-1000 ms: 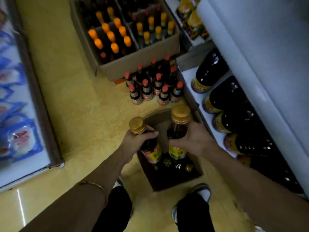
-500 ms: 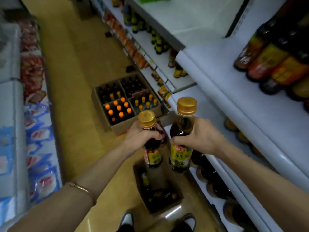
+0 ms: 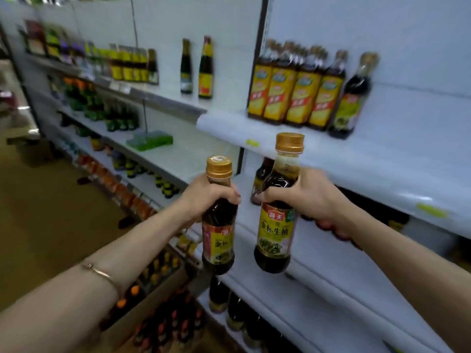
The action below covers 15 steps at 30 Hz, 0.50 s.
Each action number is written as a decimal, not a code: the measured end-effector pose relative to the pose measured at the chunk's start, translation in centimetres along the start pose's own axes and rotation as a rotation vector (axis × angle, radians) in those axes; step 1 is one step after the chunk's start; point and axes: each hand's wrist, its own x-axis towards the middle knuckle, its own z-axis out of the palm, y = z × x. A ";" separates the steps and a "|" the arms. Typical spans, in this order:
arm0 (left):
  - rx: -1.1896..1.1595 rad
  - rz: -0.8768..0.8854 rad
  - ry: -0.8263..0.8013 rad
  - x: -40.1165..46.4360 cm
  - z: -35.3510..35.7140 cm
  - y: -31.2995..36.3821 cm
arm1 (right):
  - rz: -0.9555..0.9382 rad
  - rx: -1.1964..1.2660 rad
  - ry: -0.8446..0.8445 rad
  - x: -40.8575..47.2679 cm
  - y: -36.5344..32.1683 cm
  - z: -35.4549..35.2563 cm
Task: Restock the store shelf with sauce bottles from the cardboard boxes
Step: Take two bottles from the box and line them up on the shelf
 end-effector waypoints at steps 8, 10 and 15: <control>-0.092 0.160 -0.121 5.2 3.7 10.4 | 0.070 0.003 0.199 0.1 -2.7 -9.5; -0.095 0.211 -0.149 7.0 4.8 12.6 | 0.062 0.019 0.222 0.4 -2.6 -12.0; -0.043 0.288 -0.145 13.1 7.6 17.5 | 0.059 0.010 0.283 2.1 -0.9 -18.1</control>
